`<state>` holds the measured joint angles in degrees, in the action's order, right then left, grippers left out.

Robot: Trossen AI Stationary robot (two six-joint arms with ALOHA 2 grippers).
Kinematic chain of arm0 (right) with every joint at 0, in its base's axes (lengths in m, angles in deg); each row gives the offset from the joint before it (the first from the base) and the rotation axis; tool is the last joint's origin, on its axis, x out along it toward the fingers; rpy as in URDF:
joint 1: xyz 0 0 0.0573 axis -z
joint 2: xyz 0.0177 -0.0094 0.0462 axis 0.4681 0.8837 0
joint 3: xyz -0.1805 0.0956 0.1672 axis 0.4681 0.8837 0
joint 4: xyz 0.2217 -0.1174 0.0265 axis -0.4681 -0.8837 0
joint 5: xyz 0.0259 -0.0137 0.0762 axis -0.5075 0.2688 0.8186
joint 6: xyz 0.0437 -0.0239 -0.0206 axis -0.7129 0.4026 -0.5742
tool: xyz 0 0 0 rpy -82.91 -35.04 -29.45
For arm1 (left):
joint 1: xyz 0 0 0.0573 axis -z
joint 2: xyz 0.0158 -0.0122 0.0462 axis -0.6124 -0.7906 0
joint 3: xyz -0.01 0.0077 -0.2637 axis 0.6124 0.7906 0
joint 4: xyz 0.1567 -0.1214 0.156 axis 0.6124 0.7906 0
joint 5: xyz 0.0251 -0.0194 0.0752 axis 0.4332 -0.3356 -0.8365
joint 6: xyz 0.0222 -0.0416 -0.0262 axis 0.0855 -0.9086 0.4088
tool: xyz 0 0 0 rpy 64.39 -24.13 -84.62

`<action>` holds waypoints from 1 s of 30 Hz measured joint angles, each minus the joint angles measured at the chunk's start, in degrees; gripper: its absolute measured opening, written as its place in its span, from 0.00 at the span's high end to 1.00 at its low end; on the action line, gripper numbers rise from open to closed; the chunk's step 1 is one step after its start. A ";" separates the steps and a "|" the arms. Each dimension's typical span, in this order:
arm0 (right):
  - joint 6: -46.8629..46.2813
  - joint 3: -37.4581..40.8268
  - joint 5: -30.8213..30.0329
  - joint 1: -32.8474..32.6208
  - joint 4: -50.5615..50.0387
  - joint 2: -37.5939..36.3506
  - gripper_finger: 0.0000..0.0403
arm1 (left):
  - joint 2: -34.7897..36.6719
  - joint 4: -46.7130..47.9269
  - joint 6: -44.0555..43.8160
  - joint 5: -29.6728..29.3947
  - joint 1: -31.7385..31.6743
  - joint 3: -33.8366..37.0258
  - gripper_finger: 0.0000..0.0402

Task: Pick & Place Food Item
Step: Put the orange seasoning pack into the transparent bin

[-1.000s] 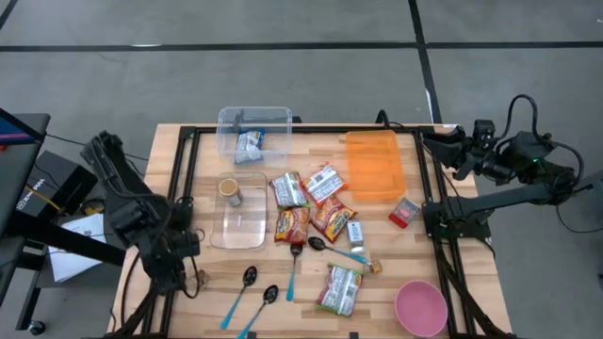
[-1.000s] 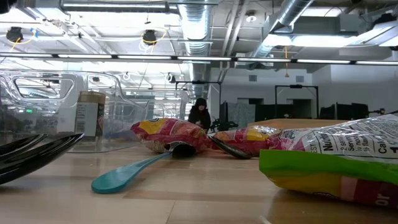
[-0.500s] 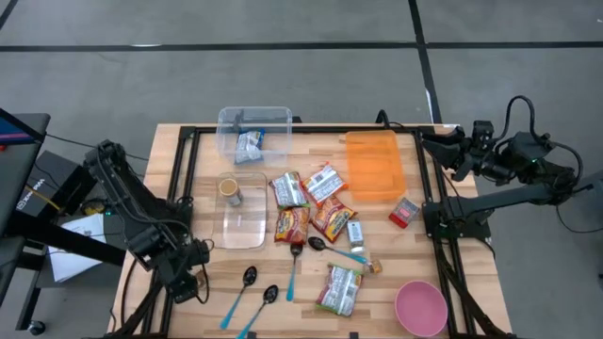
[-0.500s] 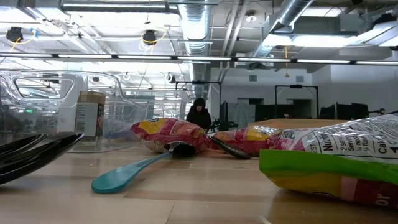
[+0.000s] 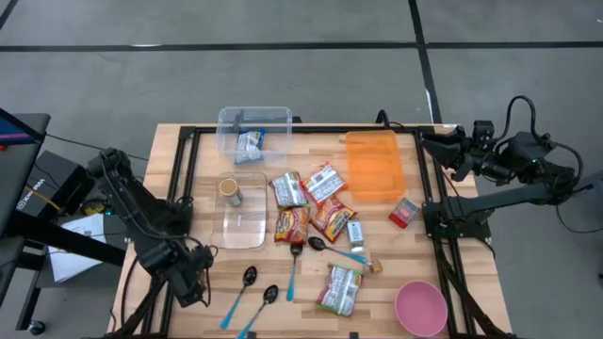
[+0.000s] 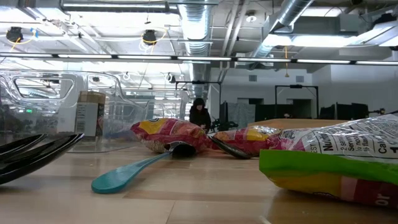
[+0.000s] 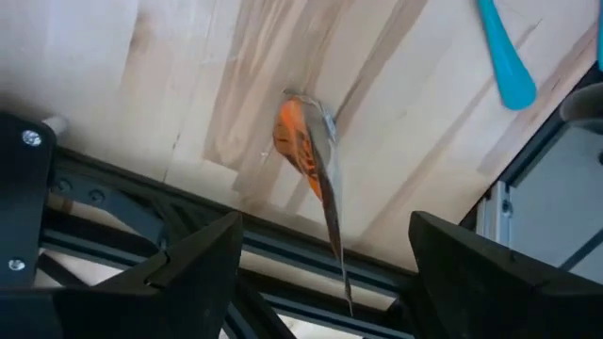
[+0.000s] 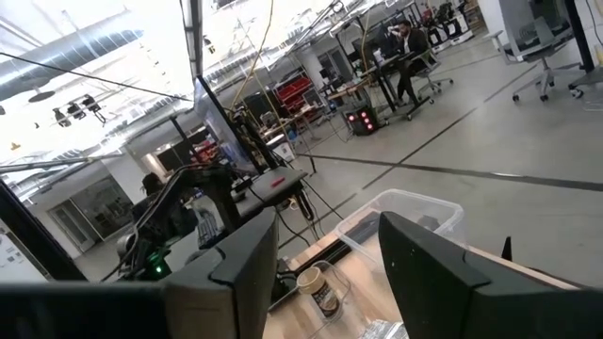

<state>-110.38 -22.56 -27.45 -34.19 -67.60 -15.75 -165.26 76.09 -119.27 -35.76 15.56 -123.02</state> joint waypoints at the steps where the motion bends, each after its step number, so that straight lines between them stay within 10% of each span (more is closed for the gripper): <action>1: -0.20 0.00 0.00 -0.02 0.00 -0.01 0.55 | -0.11 -0.09 0.00 0.00 -0.03 0.00 0.26; 11: -0.41 0.00 0.04 -0.02 0.00 0.01 0.55 | -0.13 0.05 -1.53 0.02 -0.04 0.00 0.40; 30: -0.40 0.00 0.09 -0.02 -0.26 0.01 0.55 | -0.13 3.26 -1.85 -0.47 -0.04 0.00 0.98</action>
<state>-110.78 -22.56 -27.36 -34.22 -67.86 -15.73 -165.39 79.34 -121.13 -36.22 15.52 -123.02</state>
